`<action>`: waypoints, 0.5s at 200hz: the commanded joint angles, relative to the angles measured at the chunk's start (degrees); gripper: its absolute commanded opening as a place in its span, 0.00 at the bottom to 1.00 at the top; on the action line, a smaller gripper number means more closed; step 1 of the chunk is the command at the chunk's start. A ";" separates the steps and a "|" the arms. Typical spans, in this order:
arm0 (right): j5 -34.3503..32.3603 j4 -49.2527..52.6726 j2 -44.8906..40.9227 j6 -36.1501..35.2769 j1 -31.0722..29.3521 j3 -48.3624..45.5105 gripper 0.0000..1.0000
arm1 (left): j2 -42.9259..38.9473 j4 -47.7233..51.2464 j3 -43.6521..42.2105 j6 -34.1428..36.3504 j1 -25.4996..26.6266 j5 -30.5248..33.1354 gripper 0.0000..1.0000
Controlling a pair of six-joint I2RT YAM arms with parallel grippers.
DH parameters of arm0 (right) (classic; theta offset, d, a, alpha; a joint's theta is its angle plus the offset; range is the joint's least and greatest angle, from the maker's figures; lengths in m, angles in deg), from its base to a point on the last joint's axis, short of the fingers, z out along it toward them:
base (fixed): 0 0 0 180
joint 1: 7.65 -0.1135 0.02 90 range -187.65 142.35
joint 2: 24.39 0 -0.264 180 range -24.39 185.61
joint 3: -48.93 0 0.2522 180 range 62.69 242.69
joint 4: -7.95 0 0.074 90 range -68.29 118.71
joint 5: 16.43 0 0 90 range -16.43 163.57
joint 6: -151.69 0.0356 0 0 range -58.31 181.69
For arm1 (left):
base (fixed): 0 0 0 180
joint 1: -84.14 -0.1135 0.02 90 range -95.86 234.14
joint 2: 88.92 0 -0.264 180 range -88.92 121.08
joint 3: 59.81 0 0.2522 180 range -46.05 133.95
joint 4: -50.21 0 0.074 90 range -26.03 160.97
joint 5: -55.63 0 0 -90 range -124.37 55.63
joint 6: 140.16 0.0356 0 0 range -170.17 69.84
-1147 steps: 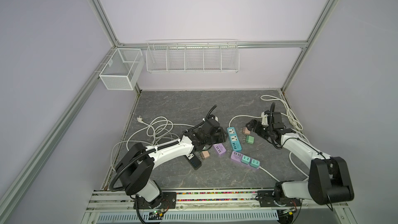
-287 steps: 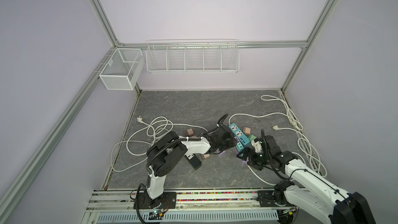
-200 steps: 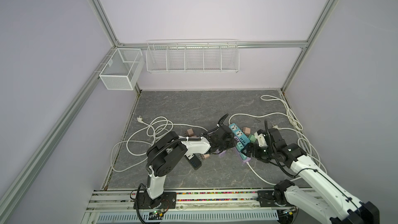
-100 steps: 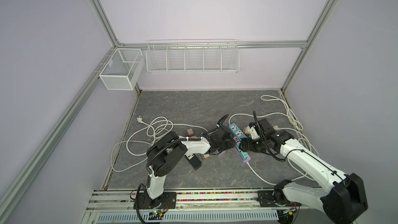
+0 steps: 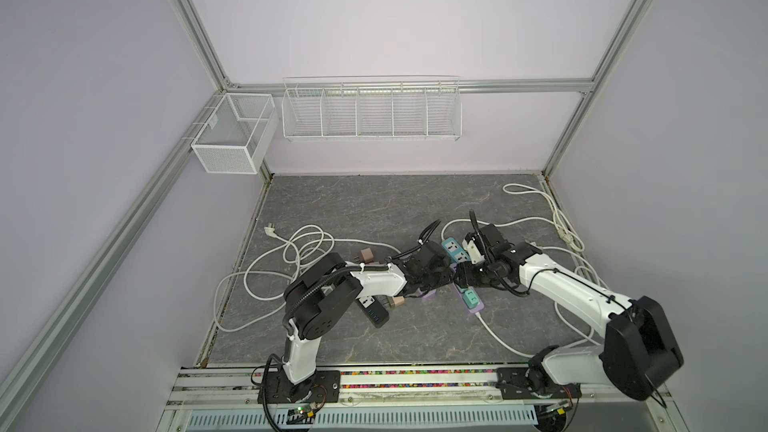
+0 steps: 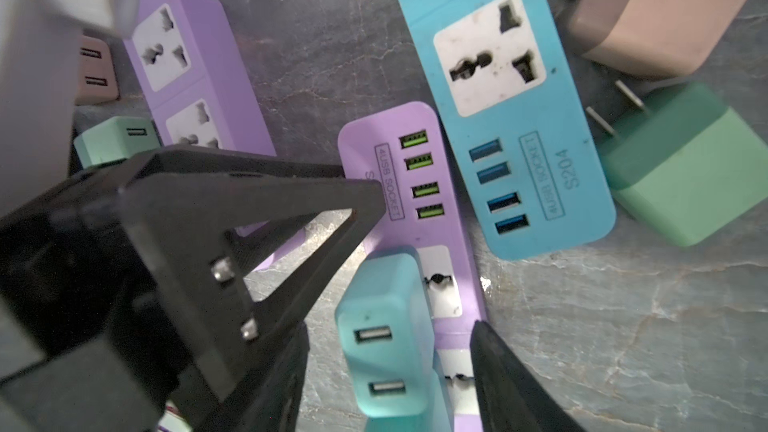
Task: Pull the plug off the socket
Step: 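Close the right gripper on a teal adapter while the left gripper holds the purple strip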
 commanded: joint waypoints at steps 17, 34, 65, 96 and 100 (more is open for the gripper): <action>-0.59 -2.00 3.03 -1.46 -1.42 0.87 0.58 | 2.11 0.51 -0.49 0.21 -0.02 0.74 0.42; -0.44 -2.55 3.44 -1.36 -1.72 0.72 0.55 | 1.80 0.69 -0.74 0.16 -0.01 1.18 0.42; -0.84 -2.86 4.62 -1.52 -1.95 0.37 0.49 | 1.74 0.89 -0.94 0.27 -0.38 1.33 0.42; -1.03 -3.69 6.03 -1.51 -2.26 0.03 0.44 | 2.03 0.18 -0.84 0.26 -0.41 0.82 0.42; -1.11 -3.72 6.15 -1.52 -2.23 0.02 0.43 | 2.03 0.12 -0.93 0.26 -0.41 0.90 0.42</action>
